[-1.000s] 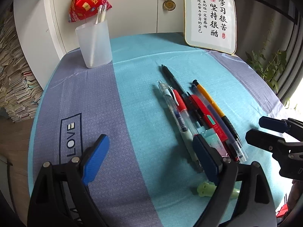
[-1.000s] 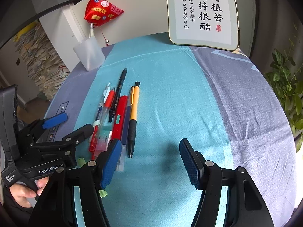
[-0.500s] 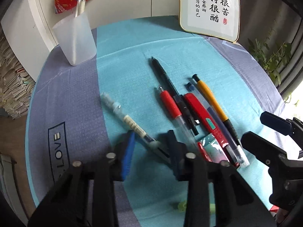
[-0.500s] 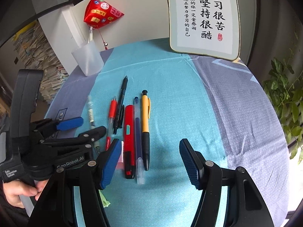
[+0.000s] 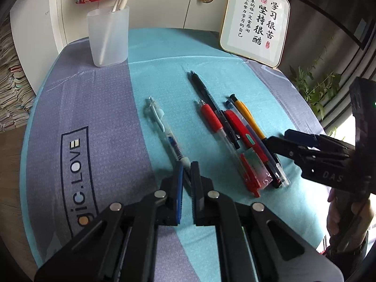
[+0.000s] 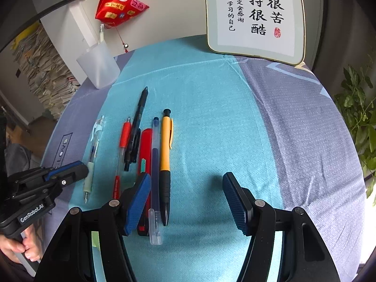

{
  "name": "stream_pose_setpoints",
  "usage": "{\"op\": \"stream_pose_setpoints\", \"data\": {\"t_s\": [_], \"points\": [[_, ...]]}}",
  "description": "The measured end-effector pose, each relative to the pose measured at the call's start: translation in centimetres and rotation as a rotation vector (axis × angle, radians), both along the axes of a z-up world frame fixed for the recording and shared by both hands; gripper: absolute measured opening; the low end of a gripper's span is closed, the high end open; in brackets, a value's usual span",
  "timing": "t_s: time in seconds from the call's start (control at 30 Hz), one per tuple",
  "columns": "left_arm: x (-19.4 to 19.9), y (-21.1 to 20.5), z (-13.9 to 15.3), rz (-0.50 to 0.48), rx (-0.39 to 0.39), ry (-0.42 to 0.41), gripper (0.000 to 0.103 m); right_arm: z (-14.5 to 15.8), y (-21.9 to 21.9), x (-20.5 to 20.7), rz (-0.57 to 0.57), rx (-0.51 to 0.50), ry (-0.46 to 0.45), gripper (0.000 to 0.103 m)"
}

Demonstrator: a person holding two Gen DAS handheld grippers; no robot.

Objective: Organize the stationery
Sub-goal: 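Grasp the clear green-grip pen with the left tool while the right tool grasps the orange pencil, then lift the green-grip pen with the left tool and carry it toward the cup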

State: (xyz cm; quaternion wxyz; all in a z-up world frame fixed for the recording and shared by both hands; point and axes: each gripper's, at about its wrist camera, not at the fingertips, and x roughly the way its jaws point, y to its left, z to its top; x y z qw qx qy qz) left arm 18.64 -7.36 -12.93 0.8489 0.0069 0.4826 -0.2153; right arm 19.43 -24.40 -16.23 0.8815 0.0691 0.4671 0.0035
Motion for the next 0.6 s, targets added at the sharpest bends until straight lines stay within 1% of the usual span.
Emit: {"op": "stream_pose_setpoints", "data": {"t_s": [0.17,0.23,0.27,0.3,0.33,0.37,0.4,0.47,0.53,0.57,0.6], "points": [[-0.6,0.8,-0.2,0.000,-0.009,0.002,0.003,-0.1,1.0,1.6,0.015,-0.081,0.025,0.064],[-0.4,0.8,-0.3,-0.005,-0.017,0.009,0.003,0.1,1.6,1.8,0.024,-0.093,0.023,0.055],[-0.3,0.8,-0.3,-0.006,-0.019,0.012,0.003,0.2,2.0,1.7,0.038,-0.102,0.019,0.044],[-0.3,0.7,-0.3,-0.010,-0.021,0.014,0.003,0.3,2.4,1.7,0.051,-0.119,0.016,0.030],[-0.2,0.8,-0.3,-0.013,-0.025,0.017,0.004,0.4,2.7,1.6,0.058,-0.140,0.013,0.023],[-0.1,0.8,-0.3,-0.013,-0.031,0.023,0.005,0.0,2.9,1.6,0.074,-0.143,0.028,0.018],[0.0,0.7,-0.3,-0.012,-0.035,0.029,0.007,-0.2,3.2,1.5,0.083,-0.157,0.024,0.013],[0.3,0.6,-0.3,-0.015,-0.044,0.039,0.008,-0.4,3.7,1.0,0.090,-0.196,0.008,0.013],[0.4,0.5,-0.3,-0.008,-0.041,0.045,0.014,-0.5,3.6,0.6,0.086,-0.190,0.006,0.013],[0.5,0.4,-0.3,0.005,-0.029,0.047,0.026,-0.5,3.5,0.4,0.084,-0.184,0.001,0.011],[0.7,0.3,-0.4,0.015,-0.013,0.051,0.034,-0.5,3.4,0.1,0.082,-0.176,-0.005,0.011]]}}
